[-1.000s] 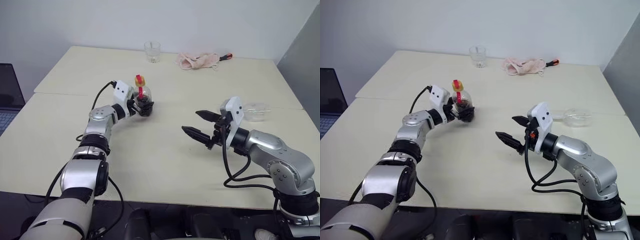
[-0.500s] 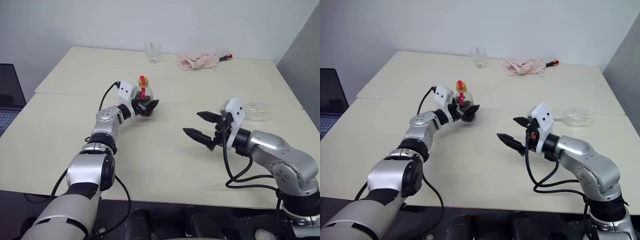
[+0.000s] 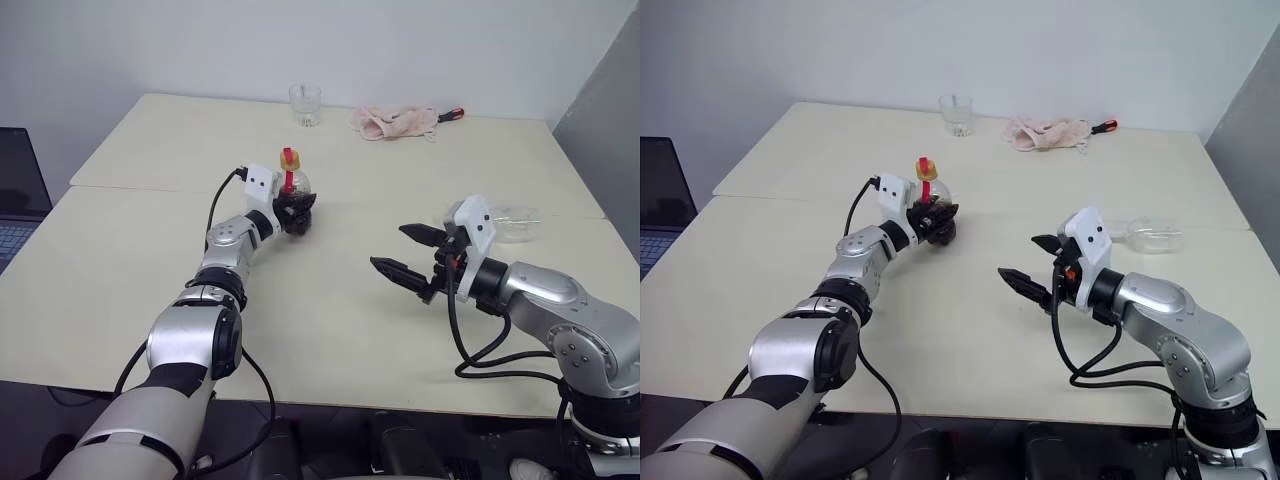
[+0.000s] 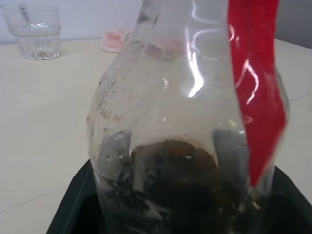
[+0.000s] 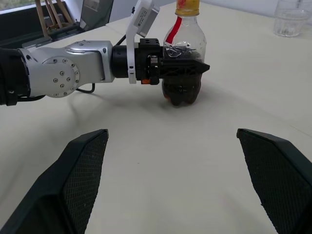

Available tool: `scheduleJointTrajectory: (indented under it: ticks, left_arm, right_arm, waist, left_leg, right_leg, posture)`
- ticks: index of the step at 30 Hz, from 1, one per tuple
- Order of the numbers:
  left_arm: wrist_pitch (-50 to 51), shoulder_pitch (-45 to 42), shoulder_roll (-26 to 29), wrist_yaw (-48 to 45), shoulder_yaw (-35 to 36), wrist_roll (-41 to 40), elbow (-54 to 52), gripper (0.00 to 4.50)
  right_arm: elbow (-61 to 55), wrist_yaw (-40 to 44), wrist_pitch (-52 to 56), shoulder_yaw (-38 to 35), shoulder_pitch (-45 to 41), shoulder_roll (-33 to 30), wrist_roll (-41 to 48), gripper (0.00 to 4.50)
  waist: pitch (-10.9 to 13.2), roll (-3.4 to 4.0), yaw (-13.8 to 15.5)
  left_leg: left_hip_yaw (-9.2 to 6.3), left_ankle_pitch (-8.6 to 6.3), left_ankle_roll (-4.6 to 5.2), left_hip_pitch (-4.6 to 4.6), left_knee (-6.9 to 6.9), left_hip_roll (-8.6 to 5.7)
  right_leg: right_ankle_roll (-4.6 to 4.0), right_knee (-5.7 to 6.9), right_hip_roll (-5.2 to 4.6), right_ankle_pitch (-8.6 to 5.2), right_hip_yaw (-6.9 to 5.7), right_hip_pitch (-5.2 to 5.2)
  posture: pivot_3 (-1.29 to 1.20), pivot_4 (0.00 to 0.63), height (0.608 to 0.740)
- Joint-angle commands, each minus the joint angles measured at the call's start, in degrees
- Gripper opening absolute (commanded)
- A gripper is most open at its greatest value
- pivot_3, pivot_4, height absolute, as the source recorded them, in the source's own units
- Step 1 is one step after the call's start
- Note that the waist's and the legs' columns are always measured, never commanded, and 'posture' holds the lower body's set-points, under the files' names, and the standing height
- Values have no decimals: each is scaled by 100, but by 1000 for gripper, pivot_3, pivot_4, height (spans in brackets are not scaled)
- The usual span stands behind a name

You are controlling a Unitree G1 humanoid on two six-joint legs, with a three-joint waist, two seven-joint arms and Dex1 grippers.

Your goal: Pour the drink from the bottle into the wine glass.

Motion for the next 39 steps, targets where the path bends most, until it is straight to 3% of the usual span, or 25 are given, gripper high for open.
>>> scheduleJointTrajectory:
  ticks: [1,6,9,13,17,19,24,30,39]
  left_arm:
    - [-112,-193,-28,-36,38,72,-59,2223]
    - [-113,-160,-34,-170,66,62,-84,2012]
    - [-153,-125,-84,-626,-17,47,-226,1939]
    - [-261,56,-233,-1148,-272,84,-713,1865]
    - [83,567,-429,-1693,-535,-54,-1831,1766]
    - [596,1076,-513,-1952,-815,-156,-2954,1717]
    - [1571,1736,-604,-2048,-1266,-276,-4545,1654]
    - [1819,1739,-859,-1919,-1566,-214,-4770,1560]
    - [1816,1845,-1041,-1969,-1849,-259,-4966,1423]
  right_arm:
    - [-246,-96,-23,-174,-10,33,98,4500]
    - [-212,-251,-130,-185,-32,148,6,4500]
    - [22,-821,-159,-201,-275,202,-537,4500]
    - [-116,-1438,522,-600,-698,669,-31,4500]
    - [-591,-1857,1108,-659,-710,800,132,4500]
    - [-933,-2187,1408,-922,-656,1037,437,4500]
    - [-1264,-2639,1741,-1202,-487,1432,797,4500]
    - [-1389,-3074,1923,-1065,-619,1798,1091,4500]
    - [-1175,-3515,1753,-799,-596,2204,830,4500]
  waist:
    - [0,0,1]
    - [0,0,0]
    - [0,0,1]
    - [0,0,3]
    - [0,1,0]
    - [0,1,-18]
    - [0,2,-14]
    - [-3,6,-16]
    - [-3,6,-21]
  left_leg:
    - [0,0,0,0,0,0]
    - [0,0,0,0,0,0]
    - [0,0,0,-1,0,-1]
    - [2,0,0,-1,0,-1]
    - [1,0,-1,-3,-7,1]
    - [2,0,-1,-3,-7,2]
    - [-28,1,-2,-3,-7,4]
    - [-50,4,5,-1,3,-11]
    - [-100,3,6,-6,-4,-16]
  right_leg:
    - [-1,0,0,0,0,0]
    - [0,0,0,0,0,0]
    - [0,0,0,0,0,0]
    - [-7,2,-1,3,0,-2]
    - [-25,2,-1,1,0,-2]
    - [-28,4,-1,-4,3,-4]
    - [-33,15,-1,-15,-9,0]
    - [-16,17,-1,-22,-14,8]
    - [-19,13,6,-23,-15,7]
  posture:
    - [0,150,740]
    - [0,150,740]
    - [0,150,740]
    - [0,150,740]
    - [0,150,740]
    - [0,150,740]
    - [0,150,740]
    - [0,150,740]
    - [0,150,740]
